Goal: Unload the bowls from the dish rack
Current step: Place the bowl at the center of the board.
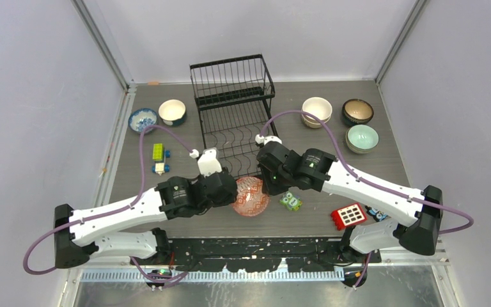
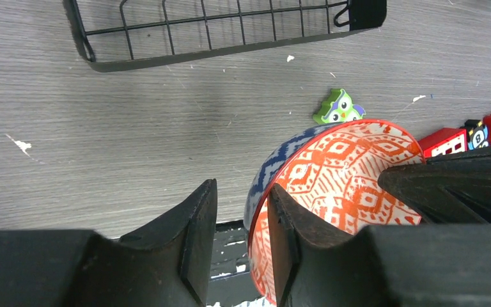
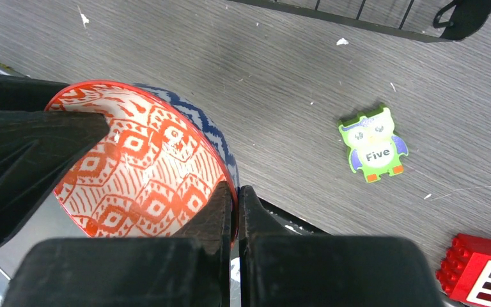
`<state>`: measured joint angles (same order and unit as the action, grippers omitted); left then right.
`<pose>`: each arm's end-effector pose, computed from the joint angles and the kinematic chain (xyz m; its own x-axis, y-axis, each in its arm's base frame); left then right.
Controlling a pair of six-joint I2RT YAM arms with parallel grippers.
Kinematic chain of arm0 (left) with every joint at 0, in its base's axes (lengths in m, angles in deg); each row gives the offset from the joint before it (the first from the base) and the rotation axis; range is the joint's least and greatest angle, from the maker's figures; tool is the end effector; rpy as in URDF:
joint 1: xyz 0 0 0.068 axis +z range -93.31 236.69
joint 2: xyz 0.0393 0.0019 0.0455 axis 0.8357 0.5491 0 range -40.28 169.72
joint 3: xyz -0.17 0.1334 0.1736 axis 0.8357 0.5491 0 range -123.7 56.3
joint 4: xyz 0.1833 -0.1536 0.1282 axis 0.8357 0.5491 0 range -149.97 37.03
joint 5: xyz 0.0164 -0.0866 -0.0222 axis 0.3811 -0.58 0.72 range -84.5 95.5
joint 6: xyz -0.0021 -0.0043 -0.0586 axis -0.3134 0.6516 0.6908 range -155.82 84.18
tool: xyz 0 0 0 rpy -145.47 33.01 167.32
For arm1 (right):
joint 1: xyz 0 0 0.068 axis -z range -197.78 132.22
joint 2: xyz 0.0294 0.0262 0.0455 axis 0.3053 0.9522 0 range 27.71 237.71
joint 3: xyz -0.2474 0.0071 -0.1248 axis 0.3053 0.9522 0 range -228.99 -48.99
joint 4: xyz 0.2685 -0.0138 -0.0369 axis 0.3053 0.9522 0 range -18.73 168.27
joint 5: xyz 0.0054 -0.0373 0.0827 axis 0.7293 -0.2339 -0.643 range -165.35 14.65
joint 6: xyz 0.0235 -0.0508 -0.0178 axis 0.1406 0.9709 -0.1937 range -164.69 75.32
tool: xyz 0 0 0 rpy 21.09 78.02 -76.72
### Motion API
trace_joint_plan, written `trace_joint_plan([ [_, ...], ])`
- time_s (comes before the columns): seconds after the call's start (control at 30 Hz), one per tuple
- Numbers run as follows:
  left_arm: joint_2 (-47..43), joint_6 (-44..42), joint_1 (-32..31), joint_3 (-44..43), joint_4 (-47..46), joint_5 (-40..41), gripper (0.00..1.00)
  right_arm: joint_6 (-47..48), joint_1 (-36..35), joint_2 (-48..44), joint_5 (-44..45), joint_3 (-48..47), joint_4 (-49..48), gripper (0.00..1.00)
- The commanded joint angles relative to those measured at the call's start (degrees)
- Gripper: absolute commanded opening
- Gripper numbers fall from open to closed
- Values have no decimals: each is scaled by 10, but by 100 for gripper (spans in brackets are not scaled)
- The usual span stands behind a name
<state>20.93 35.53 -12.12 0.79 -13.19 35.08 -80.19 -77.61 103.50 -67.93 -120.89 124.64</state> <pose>0.0986 -0.1962 0.2951 -0.7570 -0.3271 -0.5656 -0.0472 0.8908 -0.4519 0.1434 0.2359 0.3186 -0.8216 -0.2676 -0.5033 -0.4239 0.8772 0.2256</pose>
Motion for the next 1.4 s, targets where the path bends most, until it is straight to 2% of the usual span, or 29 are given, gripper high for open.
trace_joint_plan([
  [0.0,-16,9,4,-32,41,30,35,-11,-1,-1,24,-20,-12,1],
  [0.23,-10,3,4,-30,40,11,29,-18,-1,1,34,-21,-16,1],
  [0.63,7,-16,4,-14,-14,-36,36,-25,-2,-1,37,-19,-26,1],
  [0.8,3,-15,4,-6,-20,-40,30,-29,-1,-2,33,-16,-34,1],
  [1.03,4,-13,3,2,-24,-47,29,-35,-2,-3,35,-16,-41,1],
  [1.17,3,-13,4,5,-26,-48,22,-36,-1,-5,35,-16,-41,1],
  [1.33,1,-13,4,7,-26,-42,1,-36,-1,-16,31,-9,-47,2],
  [1.37,1,-13,4,7,-25,-39,0,-36,-2,-21,30,-7,-50,4],
])
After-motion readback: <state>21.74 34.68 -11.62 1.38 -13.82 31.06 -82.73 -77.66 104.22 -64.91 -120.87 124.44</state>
